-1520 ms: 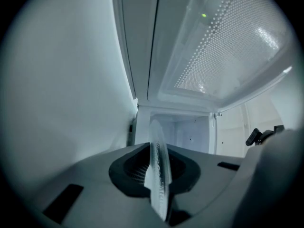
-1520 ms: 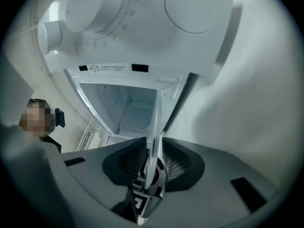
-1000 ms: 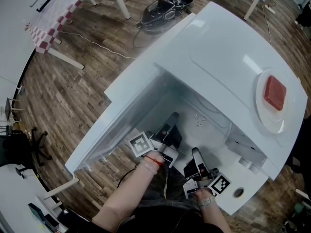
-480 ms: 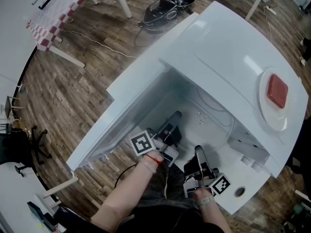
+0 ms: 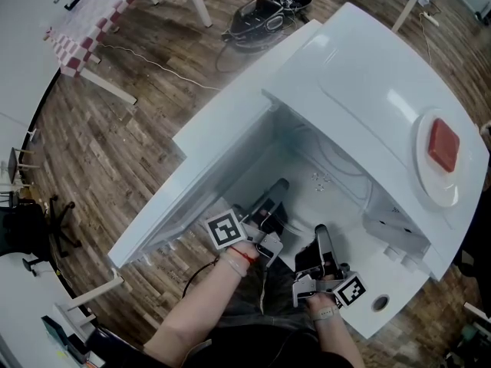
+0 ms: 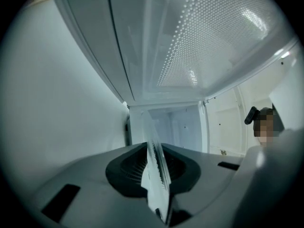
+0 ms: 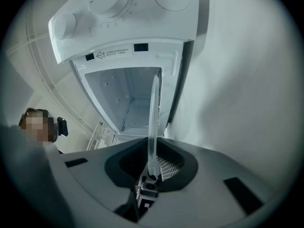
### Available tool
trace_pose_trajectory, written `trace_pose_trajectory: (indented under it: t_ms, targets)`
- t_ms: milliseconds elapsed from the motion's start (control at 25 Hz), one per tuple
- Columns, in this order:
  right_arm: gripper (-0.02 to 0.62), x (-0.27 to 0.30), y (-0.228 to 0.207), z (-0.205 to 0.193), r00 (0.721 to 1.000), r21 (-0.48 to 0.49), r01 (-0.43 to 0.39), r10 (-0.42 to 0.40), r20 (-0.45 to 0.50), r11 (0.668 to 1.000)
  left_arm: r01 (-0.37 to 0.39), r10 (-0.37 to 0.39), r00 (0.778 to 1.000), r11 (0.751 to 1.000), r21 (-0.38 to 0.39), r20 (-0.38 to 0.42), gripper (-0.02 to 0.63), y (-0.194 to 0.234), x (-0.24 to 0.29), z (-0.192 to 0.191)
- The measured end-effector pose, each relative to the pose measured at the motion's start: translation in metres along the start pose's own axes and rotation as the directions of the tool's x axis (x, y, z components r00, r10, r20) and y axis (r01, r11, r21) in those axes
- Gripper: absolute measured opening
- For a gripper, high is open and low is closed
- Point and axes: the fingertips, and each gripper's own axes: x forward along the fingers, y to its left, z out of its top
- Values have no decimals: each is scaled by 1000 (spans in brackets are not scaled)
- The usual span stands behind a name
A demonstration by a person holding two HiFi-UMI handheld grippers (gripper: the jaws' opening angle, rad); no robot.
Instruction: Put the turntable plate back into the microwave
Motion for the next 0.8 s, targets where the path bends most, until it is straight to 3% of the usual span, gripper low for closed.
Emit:
trace_pose_trajectory:
  t_ms: [480, 800]
  targets:
    - [66, 5, 5, 15, 999, -94, -5, 9, 40, 996, 7, -8, 999, 1000, -27, -40, 38, -4, 4, -7]
    - [66, 9, 6, 34, 993, -71, -8, 17, 121, 997, -22, 21, 996, 1000, -2, -86, 38, -2, 27, -13]
